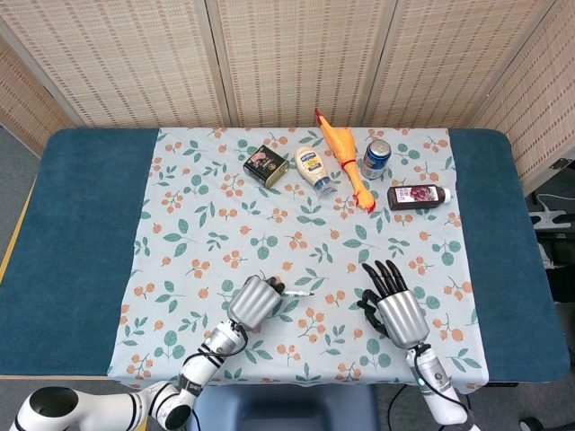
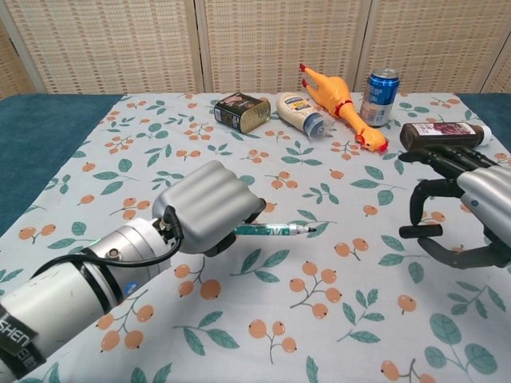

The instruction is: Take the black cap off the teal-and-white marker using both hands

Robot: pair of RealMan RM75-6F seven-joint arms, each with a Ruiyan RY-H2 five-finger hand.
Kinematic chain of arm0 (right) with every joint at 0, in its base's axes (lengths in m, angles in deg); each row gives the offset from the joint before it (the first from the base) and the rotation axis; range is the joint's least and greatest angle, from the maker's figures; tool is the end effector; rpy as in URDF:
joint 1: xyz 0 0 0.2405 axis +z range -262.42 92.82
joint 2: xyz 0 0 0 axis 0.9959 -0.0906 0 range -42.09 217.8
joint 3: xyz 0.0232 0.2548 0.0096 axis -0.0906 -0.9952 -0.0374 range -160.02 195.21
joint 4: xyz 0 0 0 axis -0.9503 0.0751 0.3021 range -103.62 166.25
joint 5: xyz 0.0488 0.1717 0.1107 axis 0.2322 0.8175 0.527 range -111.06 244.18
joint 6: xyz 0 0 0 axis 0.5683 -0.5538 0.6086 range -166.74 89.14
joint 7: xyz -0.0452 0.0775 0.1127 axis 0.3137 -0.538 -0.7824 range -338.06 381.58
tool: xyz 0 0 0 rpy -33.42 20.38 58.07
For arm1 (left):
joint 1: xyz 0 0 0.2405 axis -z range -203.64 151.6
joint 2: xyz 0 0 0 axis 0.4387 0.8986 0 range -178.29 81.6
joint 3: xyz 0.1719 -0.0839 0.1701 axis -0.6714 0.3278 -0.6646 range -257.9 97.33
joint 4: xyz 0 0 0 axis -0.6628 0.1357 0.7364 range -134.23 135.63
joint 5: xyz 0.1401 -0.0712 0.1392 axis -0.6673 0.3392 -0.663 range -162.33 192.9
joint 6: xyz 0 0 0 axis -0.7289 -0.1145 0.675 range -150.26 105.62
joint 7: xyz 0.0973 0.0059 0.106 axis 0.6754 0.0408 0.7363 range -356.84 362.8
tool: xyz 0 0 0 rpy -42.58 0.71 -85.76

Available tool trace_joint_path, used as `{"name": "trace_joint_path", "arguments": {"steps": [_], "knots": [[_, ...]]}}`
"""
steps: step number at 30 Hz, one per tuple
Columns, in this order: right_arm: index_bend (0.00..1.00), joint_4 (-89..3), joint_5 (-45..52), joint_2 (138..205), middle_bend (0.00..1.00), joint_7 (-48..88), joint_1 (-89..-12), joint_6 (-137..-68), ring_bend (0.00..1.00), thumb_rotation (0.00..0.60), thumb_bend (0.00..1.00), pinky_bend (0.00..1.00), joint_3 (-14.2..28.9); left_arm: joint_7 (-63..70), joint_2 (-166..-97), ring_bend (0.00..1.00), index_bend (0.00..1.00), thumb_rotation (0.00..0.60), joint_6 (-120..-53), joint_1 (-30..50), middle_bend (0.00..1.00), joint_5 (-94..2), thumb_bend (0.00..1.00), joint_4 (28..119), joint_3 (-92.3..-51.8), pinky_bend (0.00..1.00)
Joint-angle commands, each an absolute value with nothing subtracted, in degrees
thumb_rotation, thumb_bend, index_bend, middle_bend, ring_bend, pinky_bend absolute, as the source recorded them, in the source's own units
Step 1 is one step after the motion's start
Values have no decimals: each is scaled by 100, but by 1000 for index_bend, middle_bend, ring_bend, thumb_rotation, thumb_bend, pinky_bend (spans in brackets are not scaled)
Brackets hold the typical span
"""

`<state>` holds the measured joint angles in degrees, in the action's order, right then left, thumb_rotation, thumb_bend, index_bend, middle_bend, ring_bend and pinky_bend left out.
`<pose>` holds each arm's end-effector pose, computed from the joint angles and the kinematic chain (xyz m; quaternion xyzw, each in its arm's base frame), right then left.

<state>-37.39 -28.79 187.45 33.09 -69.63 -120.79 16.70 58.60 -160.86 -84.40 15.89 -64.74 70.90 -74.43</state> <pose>-0.2384 -0.2154 -0.0280 0.6891 -0.3083 0.4449 0.4818 -0.0860 0.2795 -0.1226 -0.8325 -0.0498 -0.3162 0.4521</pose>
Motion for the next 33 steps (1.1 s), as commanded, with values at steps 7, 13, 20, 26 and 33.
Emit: {"name": "trace_joint_path", "arguments": {"steps": [7, 13, 20, 26, 33], "knots": [[283, -3958, -2531, 18638, 53, 3717, -6964, -11656, 0, 600, 250, 47, 1703, 5636, -16128, 1000, 240, 600, -8281, 1625, 477, -6393, 428, 7000, -7460, 1000], [182, -4308, -2529, 18431, 33, 3797, -6990, -11643, 0, 600, 250, 46, 1765, 5514, -15985, 1000, 133, 600, -8401, 1601, 294, -6490, 417, 7310, -7479, 1000], [36, -5213, -2933, 17575, 3, 3772, -7344, -12494, 0, 600, 250, 32, 1937, 4307, -14848, 537, 0, 600, -8949, 1171, 101, -6907, 408, 9282, -7765, 820], [1, -6216, -3045, 16499, 0, 4228, -7881, -13035, 0, 600, 250, 0, 2302, 2118, -13398, 55, 0, 600, -10302, 235, 40, -8252, 412, 9807, -9046, 259], [0, -6629, -2743, 15829, 0, 4297, -8341, -13120, 0, 600, 250, 0, 2559, -58, -12832, 2, 0, 600, -11953, -1090, 22, -8322, 422, 8349, -9660, 141]]}}
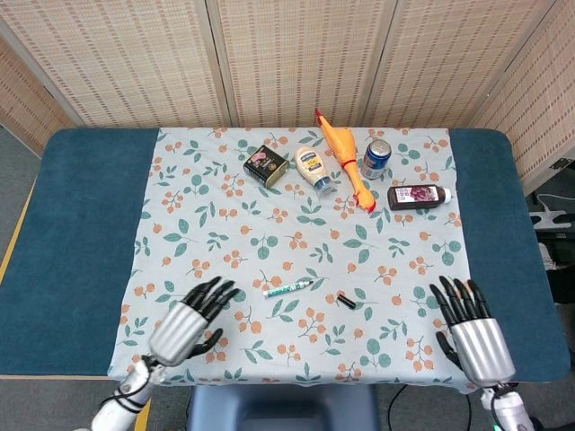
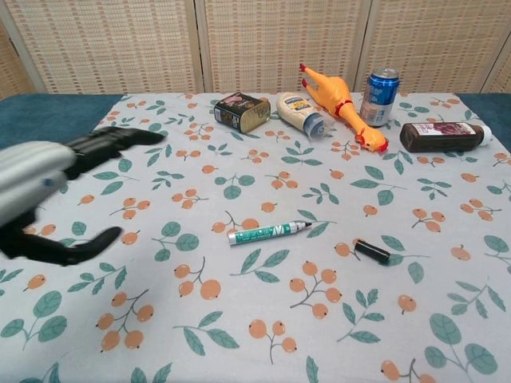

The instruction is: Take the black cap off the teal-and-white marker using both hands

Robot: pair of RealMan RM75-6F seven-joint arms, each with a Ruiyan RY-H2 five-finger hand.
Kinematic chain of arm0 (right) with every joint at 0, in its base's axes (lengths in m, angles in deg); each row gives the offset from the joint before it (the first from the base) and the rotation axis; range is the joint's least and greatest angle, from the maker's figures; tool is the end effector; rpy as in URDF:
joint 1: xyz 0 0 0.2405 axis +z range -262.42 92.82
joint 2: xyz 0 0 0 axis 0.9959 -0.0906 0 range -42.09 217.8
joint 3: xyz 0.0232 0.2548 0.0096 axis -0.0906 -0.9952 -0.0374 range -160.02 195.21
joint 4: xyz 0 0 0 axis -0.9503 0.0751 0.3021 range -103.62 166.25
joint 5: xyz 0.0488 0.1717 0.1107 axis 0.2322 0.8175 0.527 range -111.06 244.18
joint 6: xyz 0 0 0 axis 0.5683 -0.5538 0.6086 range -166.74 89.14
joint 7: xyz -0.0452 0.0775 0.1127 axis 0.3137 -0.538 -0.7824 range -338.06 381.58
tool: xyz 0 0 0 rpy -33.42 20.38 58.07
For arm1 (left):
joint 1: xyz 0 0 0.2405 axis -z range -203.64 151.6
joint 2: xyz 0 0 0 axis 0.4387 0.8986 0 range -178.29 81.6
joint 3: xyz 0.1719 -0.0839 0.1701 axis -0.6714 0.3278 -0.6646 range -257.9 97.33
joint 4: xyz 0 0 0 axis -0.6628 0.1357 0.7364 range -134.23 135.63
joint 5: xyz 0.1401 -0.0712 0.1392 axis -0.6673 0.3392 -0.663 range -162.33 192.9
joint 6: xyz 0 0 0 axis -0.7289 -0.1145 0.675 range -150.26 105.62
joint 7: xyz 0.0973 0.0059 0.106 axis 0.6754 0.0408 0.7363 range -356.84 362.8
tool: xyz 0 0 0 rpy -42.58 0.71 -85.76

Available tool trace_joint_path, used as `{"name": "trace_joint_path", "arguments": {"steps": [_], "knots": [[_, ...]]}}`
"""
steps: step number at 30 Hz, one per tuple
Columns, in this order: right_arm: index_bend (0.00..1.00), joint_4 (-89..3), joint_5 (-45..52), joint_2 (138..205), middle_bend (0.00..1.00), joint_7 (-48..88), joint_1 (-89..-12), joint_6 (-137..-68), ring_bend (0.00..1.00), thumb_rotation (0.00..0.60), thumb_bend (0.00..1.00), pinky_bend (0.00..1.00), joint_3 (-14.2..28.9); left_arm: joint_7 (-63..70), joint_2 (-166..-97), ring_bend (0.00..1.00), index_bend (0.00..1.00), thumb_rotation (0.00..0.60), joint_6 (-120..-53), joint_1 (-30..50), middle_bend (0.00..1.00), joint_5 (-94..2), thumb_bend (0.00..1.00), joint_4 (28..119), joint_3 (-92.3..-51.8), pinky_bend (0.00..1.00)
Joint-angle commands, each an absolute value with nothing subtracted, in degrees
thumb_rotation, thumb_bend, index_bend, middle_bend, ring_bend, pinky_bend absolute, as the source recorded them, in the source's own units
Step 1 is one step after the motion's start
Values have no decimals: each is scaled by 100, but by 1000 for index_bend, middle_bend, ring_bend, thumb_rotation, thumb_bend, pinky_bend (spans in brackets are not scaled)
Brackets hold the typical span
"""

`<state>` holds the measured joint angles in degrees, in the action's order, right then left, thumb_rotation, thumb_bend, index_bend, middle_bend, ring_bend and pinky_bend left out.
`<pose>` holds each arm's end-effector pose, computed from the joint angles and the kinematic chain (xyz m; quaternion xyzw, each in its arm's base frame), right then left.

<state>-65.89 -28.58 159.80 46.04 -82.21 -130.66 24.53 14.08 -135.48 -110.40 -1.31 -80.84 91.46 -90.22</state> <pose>-0.2687 -0.1303 0.1007 0.6732 -0.3108 0.3419 0.5774 -0.1829 0.1986 0.0167 -0.7116 -0.3126 -0.5097 0.3689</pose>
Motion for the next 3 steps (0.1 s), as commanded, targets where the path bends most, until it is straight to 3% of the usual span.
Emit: {"name": "trace_joint_path", "arguments": {"steps": [1, 3], "knots": [[0, -6643, -2751, 15768, 0, 4214, -8325, -13041, 0, 600, 250, 0, 2590, -154, -12691, 3, 0, 600, -11857, -1083, 20, -8291, 426, 8325, -9698, 141], [0, -6631, -2860, 15719, 0, 4115, -8287, -13019, 0, 600, 250, 0, 2554, -202, -12533, 5, 0, 600, -11821, -1126, 15, -8185, 429, 8353, -9611, 141]]}}
